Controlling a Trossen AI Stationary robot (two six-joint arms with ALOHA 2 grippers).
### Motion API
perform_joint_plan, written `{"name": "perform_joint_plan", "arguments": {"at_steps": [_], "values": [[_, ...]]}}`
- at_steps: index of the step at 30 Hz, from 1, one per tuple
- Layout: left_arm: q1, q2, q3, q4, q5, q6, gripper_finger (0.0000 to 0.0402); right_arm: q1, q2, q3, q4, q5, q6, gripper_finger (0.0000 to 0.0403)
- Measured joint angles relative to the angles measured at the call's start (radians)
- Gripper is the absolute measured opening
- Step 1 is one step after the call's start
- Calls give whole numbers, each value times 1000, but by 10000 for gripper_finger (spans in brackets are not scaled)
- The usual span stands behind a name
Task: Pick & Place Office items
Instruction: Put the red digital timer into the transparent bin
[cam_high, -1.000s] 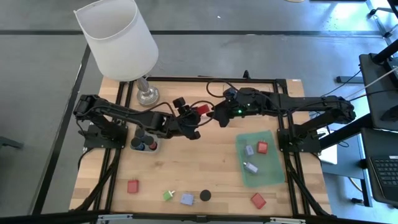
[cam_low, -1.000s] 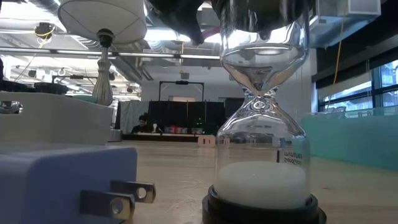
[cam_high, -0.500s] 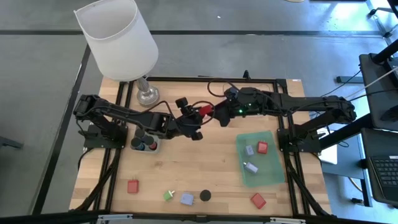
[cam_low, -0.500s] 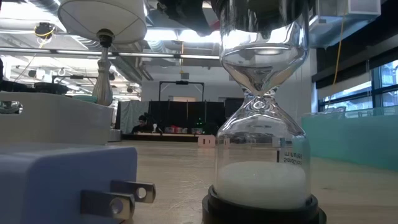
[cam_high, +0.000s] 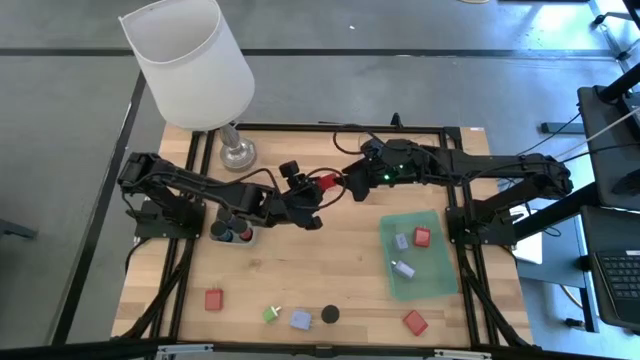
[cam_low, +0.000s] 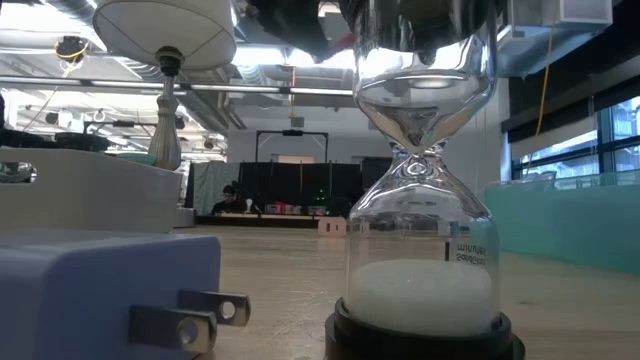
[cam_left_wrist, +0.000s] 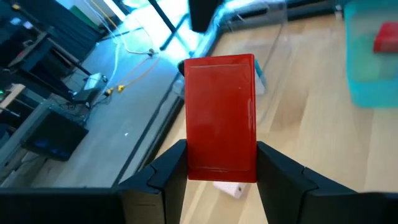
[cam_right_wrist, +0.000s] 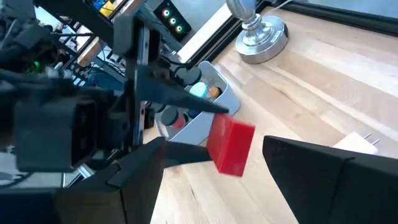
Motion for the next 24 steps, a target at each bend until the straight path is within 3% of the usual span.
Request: {"name": "perform_joint_plan", "arguments": {"at_steps": [12,18,24], "values": [[16,0,0,212,-16,146,155,0,0,0,-3,0,0,272],[27,0,0,230,-14,172,155,0,0,0,-3,0,2,271],[27,0,-1,230,47,156,155,0,0,0,-3,0,-1,235]]}}
